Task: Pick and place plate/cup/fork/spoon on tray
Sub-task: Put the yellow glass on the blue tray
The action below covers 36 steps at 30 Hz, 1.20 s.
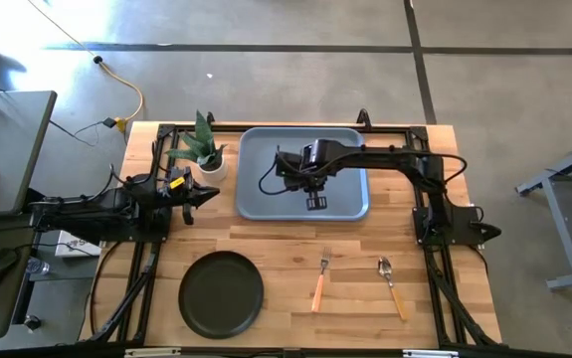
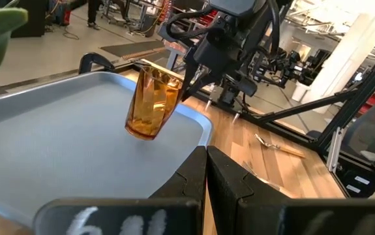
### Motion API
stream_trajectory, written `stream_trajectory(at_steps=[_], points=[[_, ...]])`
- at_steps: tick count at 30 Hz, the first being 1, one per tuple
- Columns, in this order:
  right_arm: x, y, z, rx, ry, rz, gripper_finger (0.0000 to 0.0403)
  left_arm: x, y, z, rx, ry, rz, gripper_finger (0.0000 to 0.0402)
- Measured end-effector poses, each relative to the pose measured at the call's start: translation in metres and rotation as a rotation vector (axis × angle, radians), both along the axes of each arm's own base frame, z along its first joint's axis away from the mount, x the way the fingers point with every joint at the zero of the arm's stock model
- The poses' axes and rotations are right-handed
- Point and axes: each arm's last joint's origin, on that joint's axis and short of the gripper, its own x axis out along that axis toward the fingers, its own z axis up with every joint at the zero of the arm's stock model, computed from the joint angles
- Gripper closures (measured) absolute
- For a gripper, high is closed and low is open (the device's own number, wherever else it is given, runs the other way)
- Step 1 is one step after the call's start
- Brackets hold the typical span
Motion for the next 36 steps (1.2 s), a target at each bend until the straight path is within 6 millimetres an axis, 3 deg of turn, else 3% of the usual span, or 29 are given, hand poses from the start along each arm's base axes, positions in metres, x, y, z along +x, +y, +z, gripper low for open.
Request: stream_trajectory(at_steps=[26, 36], points=[[0.004, -0.002, -0.015, 0.076, 0.041, 0.0, 0.0401, 0.0, 0.0, -0.002, -0.001, 0.017, 0.0, 0.0398], [0.004, -0.002, -0.015, 0.079, 0.04, 0.011, 0.0352, 0.0, 0.0, -0.002, -0.001, 0.017, 0.0, 0.0398]])
